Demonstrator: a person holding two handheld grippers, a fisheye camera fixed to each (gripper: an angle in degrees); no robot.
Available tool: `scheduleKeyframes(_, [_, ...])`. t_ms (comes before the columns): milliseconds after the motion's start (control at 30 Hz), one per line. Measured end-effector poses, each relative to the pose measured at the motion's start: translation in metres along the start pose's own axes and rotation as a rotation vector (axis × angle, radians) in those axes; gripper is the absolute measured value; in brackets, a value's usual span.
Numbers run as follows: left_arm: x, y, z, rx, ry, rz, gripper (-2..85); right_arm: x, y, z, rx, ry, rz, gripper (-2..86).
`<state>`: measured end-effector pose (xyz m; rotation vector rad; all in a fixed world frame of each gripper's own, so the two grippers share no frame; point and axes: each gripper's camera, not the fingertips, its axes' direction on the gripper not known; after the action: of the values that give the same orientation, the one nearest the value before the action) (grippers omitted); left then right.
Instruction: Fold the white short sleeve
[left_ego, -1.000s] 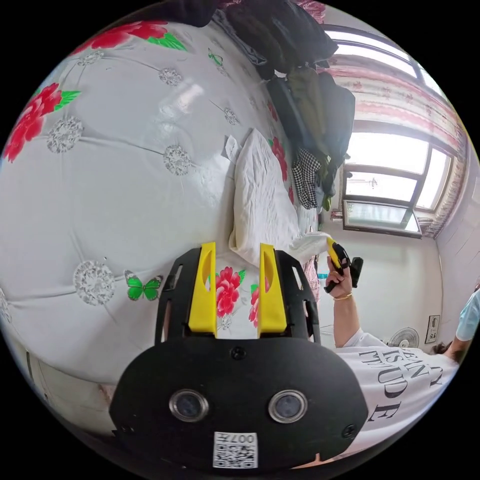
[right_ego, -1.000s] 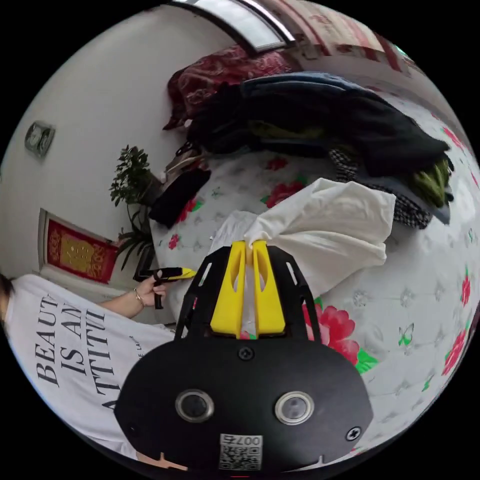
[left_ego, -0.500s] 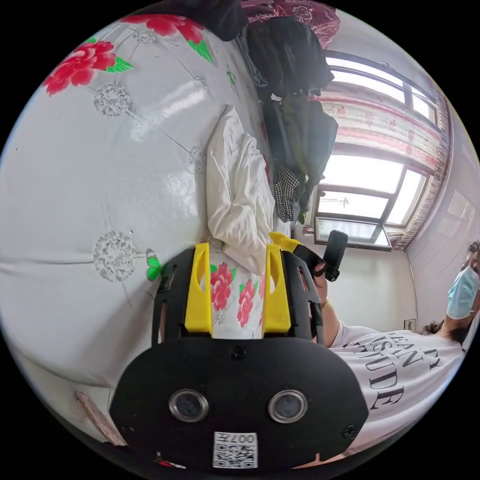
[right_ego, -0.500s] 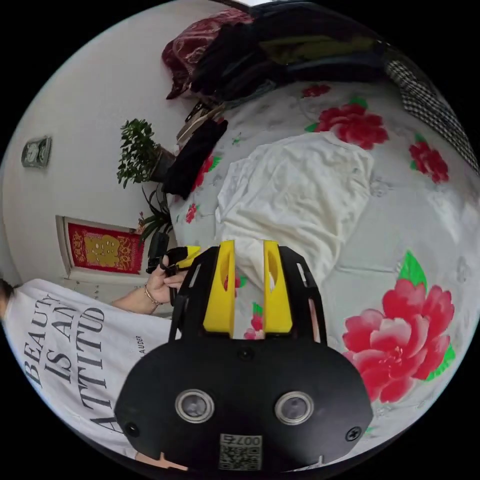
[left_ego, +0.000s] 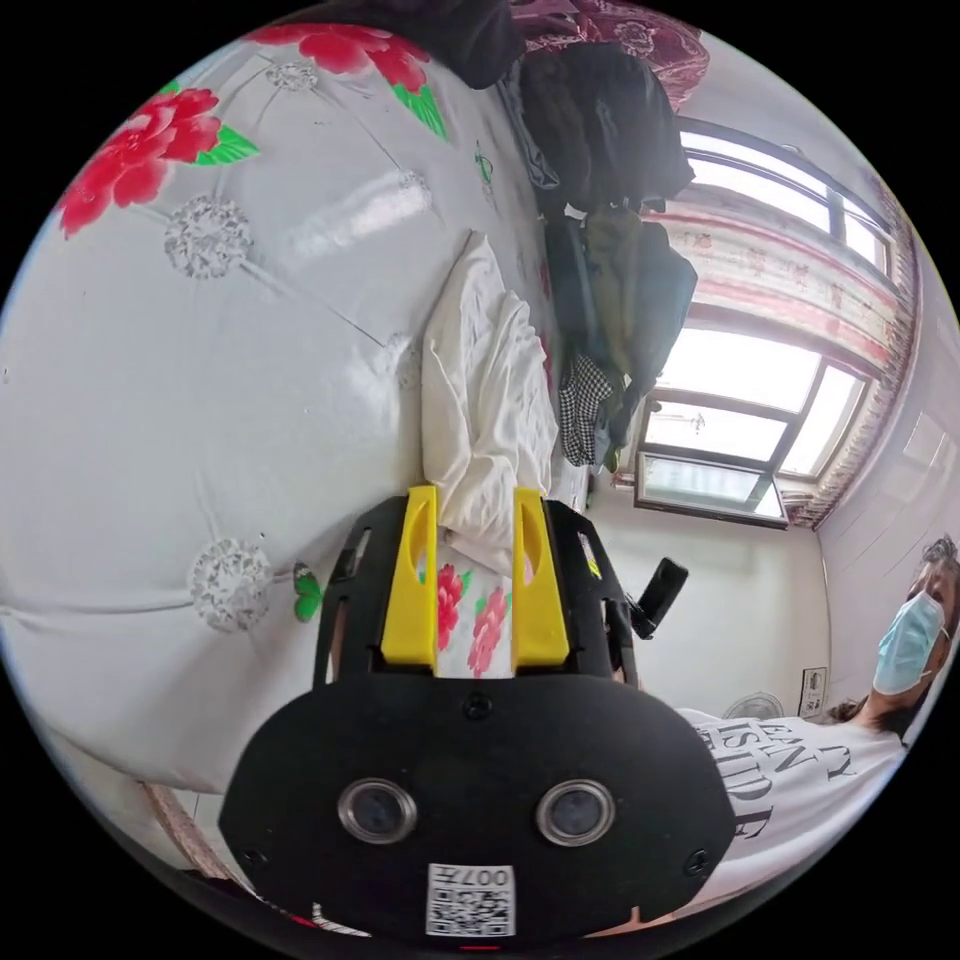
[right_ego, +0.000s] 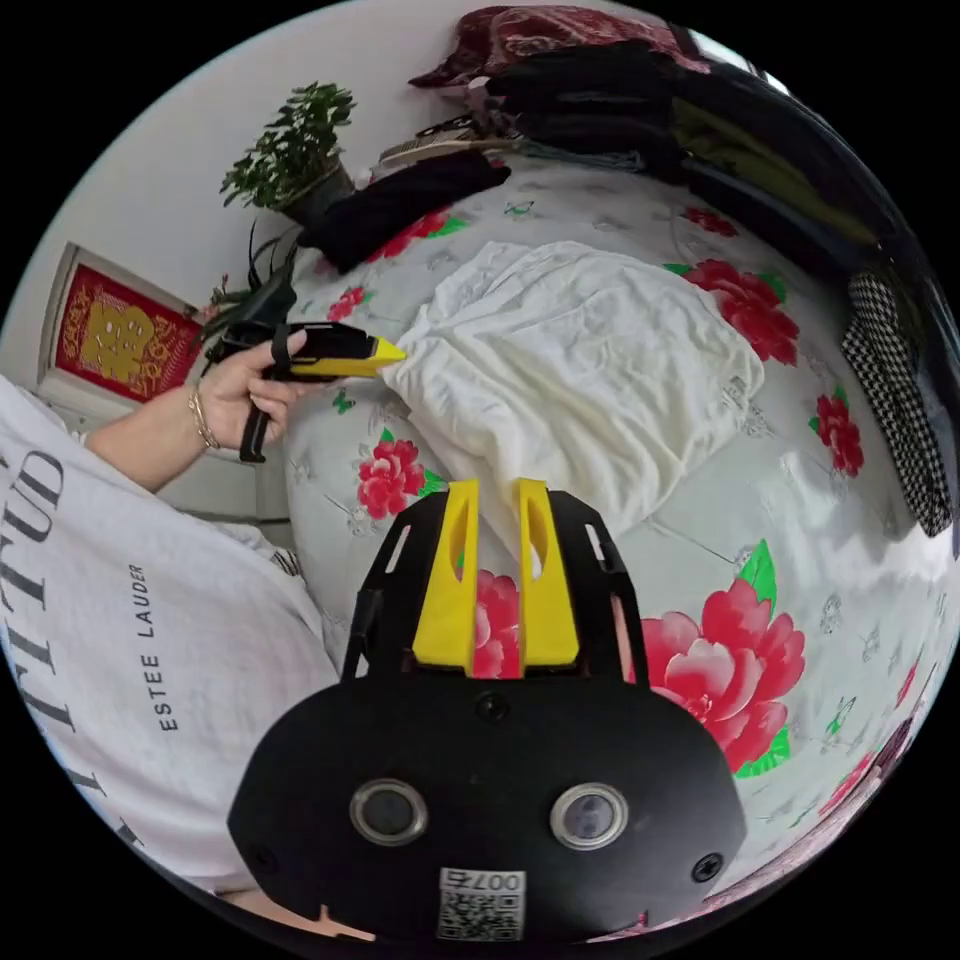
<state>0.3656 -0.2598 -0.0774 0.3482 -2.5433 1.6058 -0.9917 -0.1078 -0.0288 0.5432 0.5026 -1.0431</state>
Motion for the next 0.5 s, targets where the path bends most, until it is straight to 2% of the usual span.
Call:
scheduleKeyframes(100, [0.017,-0.003,-0.001,-0.032,-0.029,0.073,-0.4,-0.007,0.008,0.006,-0.060,0.085,-0.082,0.3])
scheduleKeyframes(267, [0.009,0.005,-0.018,-0.069,-0.198,0.112,0.7,0.007,0.041,-0.015,-0.020,0.043,-0.078,1.1])
scheduleKeyframes(367, [-0.011,0.013,-0.020,-0.078,-0.104,0.052,8.9,0.038,0.049,-0.024,-0.007,-0.106,0.055,3.4])
scheduleKeyframes(500, [-0.011,0.032,-0.035,-0.066,-0.038,0.071,14.6,0.109,0.096,-0.057,0.201,-0.326,0.367,6.6])
